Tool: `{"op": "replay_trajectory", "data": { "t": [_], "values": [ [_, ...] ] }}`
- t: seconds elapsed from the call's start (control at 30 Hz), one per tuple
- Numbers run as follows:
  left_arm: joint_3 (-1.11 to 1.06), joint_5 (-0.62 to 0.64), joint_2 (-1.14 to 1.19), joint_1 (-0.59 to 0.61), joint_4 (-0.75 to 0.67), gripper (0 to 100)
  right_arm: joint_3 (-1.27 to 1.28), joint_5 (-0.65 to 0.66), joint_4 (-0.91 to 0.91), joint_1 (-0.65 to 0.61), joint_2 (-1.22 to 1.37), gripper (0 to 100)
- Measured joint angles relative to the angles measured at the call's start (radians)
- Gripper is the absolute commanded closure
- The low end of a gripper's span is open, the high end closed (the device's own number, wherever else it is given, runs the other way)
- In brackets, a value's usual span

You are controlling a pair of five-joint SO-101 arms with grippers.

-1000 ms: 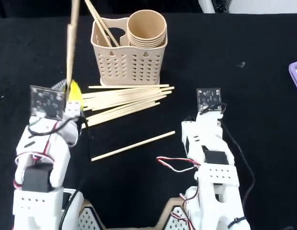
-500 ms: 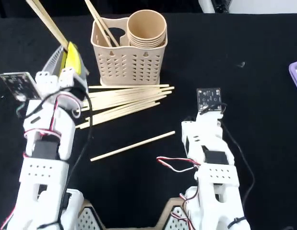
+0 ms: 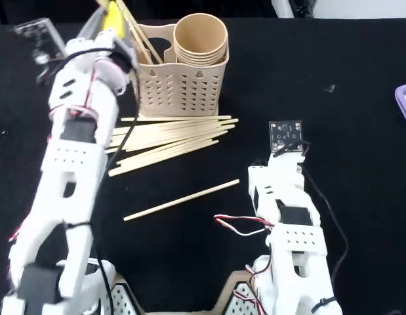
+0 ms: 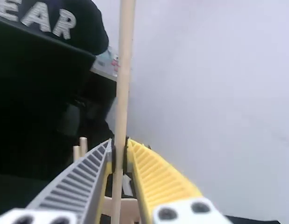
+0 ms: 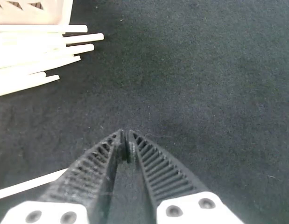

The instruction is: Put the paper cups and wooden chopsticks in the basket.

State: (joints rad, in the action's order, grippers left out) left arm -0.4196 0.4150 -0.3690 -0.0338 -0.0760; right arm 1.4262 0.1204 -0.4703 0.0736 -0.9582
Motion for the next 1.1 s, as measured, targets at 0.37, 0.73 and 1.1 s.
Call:
{"op": "replay_trajectory", "data": {
  "t": [0.37, 0.73, 1.1],
  "values": [
    [0.051, 0.000, 0.103, -0.060, 0.000, 97, 0.000, 0.000, 0.000, 0.000, 0.000, 98.7],
    [-0.107, -0.167, 0.103, -0.064, -0.003, 97, 0.000, 0.000, 0.000, 0.000, 0.000, 98.7],
    [-0.132, -0.169, 0.170, -0.064, -0.034, 97, 0.000, 0.000, 0.000, 0.000, 0.000, 98.7]
  ]
}}
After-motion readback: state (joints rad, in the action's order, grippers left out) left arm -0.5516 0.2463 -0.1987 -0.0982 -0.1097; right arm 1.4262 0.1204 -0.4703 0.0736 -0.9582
